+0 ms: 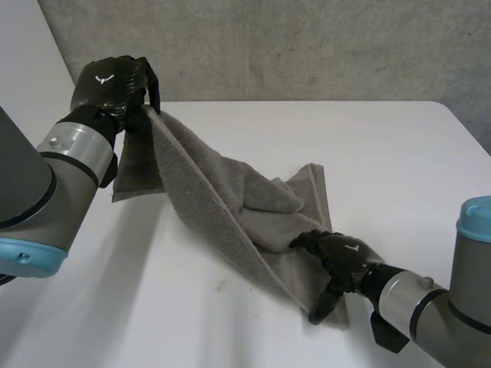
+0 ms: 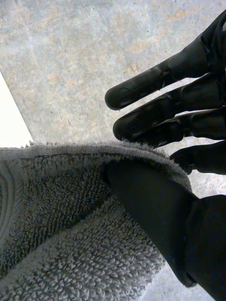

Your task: Fold the towel.

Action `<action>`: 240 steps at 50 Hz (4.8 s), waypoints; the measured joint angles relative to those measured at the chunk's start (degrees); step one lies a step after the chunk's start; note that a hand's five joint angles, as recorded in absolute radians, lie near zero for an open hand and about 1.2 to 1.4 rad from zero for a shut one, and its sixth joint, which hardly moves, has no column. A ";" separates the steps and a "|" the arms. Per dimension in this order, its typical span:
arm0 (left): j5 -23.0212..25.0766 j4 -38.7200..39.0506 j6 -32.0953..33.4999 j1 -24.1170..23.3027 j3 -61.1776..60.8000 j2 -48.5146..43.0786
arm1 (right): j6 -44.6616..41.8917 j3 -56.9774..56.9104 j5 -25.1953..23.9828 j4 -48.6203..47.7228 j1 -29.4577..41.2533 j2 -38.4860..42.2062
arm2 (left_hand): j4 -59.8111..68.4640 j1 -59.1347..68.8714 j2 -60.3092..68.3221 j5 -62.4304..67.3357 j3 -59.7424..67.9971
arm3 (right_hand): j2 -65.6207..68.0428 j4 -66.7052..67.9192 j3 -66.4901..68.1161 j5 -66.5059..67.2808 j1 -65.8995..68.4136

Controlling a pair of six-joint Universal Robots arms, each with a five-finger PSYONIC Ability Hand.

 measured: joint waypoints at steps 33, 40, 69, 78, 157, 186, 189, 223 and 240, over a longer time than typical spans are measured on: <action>0.02 -0.25 -0.16 1.01 0.20 0.96 | 7.17 -9.02 2.19 -8.90 3.85 5.45 | 0.00 0.00 0.00 0.00 0.00 | 60.76 61.70 62.13 63.13 61.45; 0.44 -1.35 0.03 1.97 0.58 1.59 | -1.90 -18.50 1.04 -4.62 -6.11 -12.00 | 0.00 0.00 0.00 0.00 0.00 | 60.76 61.70 62.13 63.13 61.45; 7.75 -25.98 22.31 2.44 22.98 -22.70 | -49.02 -66.02 6.11 36.63 -8.74 25.09 | 0.00 0.00 0.00 0.00 0.01 | 62.92 61.70 62.15 63.42 61.45; 7.73 -19.79 22.48 2.26 56.30 -35.43 | -51.39 -99.05 11.69 12.24 -4.66 37.61 | 0.02 0.00 0.03 0.25 0.05 | 63.00 61.70 62.55 63.48 61.45; 13.27 1.58 24.40 7.60 -1.17 -22.51 | -39.71 -17.43 4.14 6.02 -12.26 5.42 | -41.32 -39.32 -41.36 -40.42 -41.23 | 62.99 61.70 62.56 64.41 61.45; 13.66 -0.84 21.02 9.72 -1.39 -21.44 | -36.79 -19.59 2.97 4.71 -18.92 8.48 | -48.07 -46.19 -48.00 -46.81 -47.88 | 63.00 61.70 62.56 64.41 61.46; 13.71 -2.00 21.02 9.74 -0.13 -22.80 | -36.88 -19.57 3.02 4.72 -18.81 8.82 | -47.87 -45.98 -47.76 -46.57 -47.64 | 63.00 61.70 62.56 64.41 61.46; 13.62 -7.56 22.32 9.63 14.99 -35.22 | -36.95 -19.27 2.80 4.42 -18.74 8.77 | -42.98 -41.22 -42.99 -41.83 -42.83 | 63.00 61.70 62.56 64.41 61.45; 13.48 -7.84 23.69 9.60 16.36 -35.84 | -36.98 -19.31 2.78 3.93 -18.74 9.15 | -2.32 -3.20 -2.47 -3.32 -2.29 | 63.00 61.70 62.56 64.41 61.46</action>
